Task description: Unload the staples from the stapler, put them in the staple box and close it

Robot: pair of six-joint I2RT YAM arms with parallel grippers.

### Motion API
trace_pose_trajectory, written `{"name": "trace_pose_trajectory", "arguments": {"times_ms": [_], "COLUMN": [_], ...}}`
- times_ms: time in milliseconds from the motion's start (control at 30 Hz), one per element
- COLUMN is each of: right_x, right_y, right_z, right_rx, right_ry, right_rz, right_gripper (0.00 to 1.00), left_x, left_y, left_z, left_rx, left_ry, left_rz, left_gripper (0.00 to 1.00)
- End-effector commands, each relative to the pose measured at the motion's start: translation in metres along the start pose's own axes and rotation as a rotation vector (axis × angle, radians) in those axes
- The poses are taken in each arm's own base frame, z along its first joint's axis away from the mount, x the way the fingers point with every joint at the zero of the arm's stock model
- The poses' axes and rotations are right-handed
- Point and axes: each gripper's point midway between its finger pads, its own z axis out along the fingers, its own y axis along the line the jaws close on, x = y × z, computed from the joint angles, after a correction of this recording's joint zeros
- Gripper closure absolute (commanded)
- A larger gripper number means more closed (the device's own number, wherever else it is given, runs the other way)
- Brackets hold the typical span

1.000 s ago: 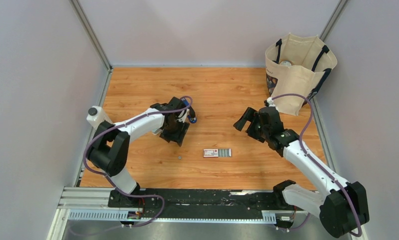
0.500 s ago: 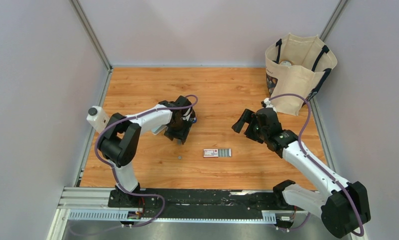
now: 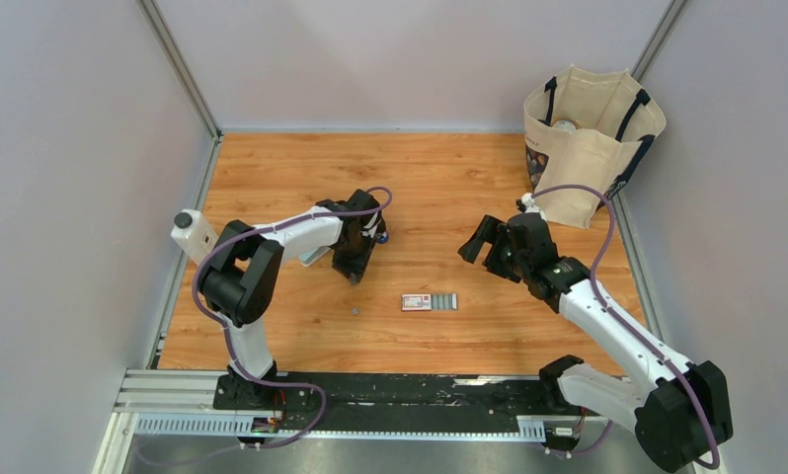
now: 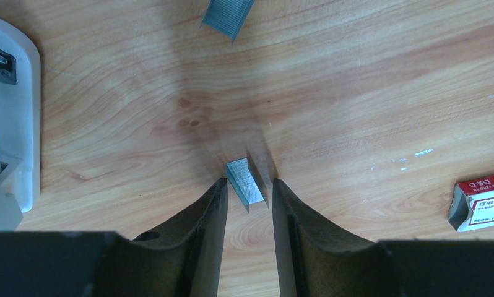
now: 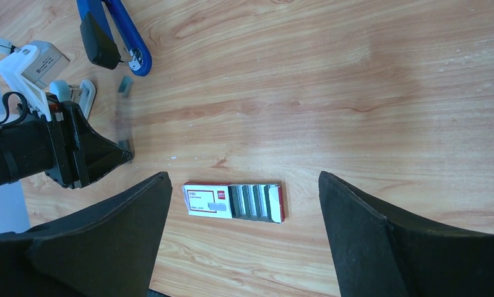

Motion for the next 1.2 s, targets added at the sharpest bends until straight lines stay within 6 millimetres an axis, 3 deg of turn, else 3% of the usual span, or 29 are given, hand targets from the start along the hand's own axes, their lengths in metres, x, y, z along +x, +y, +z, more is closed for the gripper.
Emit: {"name": "trace_pose_trajectory", "arguments": {"times_ms": [0,133,300,433,533,667,800,867,1000,1167], "right_x": [-0.012,-0.013,-0.008,-0.009,-0.014,-0.031,-0.049,-0.056,-0.064,-0.065], "right_y": [0.013,0.014,0.02,0.025,0.033,0.063,0.1,0.117,0.151,0.189], "right_z": [-0.007,-0.007,-0.005,-0.004,-0.005,-0.019,-0.043,-0.055,-0.08,-0.12], "right_rx": [-0.043,-0.046,-0.076,-0.098,-0.125,-0.24,-0.391,-0.459,-0.61,-0.853], "right_ry": [-0.038,-0.043,-0.011,-0.007,-0.01,-0.046,-0.08,-0.09,-0.097,-0.099], "right_rz": [-0.02,-0.017,-0.021,-0.027,-0.05,-0.133,-0.219,-0.252,-0.281,-0.269], "right_gripper": [0.09,0.09,0.1,0.11,0.11,0.09,0.05,0.04,0.03,0.03], "left_x": [-0.013,-0.014,-0.018,-0.03,-0.039,-0.064,-0.099,-0.107,-0.106,-0.094], "left_y": [-0.006,-0.008,-0.012,-0.019,-0.028,-0.041,-0.046,-0.054,-0.074,-0.1], "left_z": [0.002,0.002,-0.001,-0.018,-0.038,-0.085,-0.156,-0.19,-0.248,-0.298], "left_rx": [0.023,0.033,0.055,0.1,0.154,0.282,0.414,0.51,0.707,0.967], "left_ry": [-0.04,-0.037,-0.059,-0.125,-0.184,-0.298,-0.462,-0.51,-0.566,-0.595], "left_rz": [-0.015,-0.013,-0.005,0.026,0.051,0.053,0.058,0.078,0.105,0.09], "left_gripper": [0.59,0.63,0.78,0.91,0.95,0.97,0.94,0.91,0.86,0.81]}}
